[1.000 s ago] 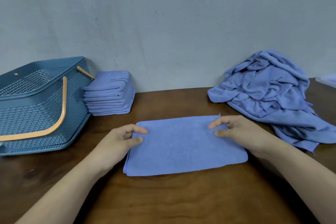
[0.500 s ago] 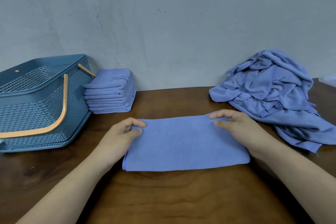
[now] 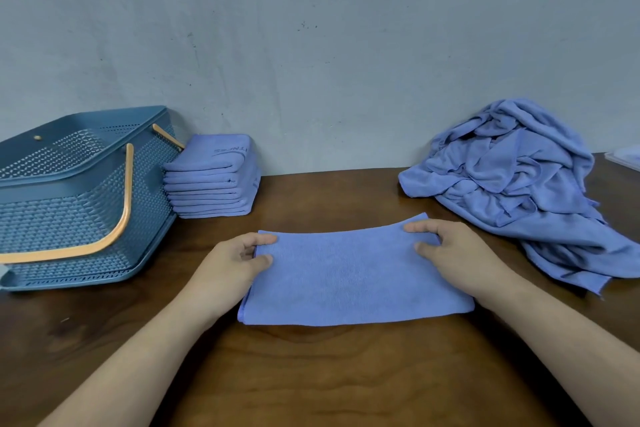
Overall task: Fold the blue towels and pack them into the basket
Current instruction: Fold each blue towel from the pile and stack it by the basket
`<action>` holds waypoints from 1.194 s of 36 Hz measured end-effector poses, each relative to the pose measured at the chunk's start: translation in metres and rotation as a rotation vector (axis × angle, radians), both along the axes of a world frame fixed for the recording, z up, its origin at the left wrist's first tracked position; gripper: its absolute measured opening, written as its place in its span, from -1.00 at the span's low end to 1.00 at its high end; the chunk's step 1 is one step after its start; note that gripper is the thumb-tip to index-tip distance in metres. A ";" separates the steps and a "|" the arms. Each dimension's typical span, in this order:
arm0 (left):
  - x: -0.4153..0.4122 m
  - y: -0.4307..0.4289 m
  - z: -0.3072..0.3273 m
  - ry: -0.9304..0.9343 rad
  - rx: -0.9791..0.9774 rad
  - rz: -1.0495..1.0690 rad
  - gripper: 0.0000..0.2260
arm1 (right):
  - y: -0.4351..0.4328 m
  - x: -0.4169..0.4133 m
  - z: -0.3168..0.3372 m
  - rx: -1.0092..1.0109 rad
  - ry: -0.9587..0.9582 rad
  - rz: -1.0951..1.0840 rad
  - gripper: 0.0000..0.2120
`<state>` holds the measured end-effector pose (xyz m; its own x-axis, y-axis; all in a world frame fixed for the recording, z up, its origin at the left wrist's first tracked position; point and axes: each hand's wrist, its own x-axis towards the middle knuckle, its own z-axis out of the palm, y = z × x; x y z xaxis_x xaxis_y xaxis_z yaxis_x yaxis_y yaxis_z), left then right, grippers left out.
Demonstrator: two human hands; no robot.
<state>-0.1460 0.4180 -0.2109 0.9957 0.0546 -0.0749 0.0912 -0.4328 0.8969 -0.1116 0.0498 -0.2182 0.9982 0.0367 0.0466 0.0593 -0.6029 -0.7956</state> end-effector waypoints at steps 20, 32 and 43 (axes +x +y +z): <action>-0.022 0.011 0.038 -0.052 0.456 -0.015 -0.67 | 0.030 -0.022 0.001 -0.637 -0.074 0.366 -0.39; -0.035 0.004 0.042 0.301 0.636 -0.197 -0.54 | 0.030 -0.022 -0.001 -0.709 -0.050 0.371 -0.35; -0.027 0.023 0.047 0.430 0.539 -0.243 -0.66 | 0.032 -0.025 0.000 -0.733 -0.031 0.373 -0.32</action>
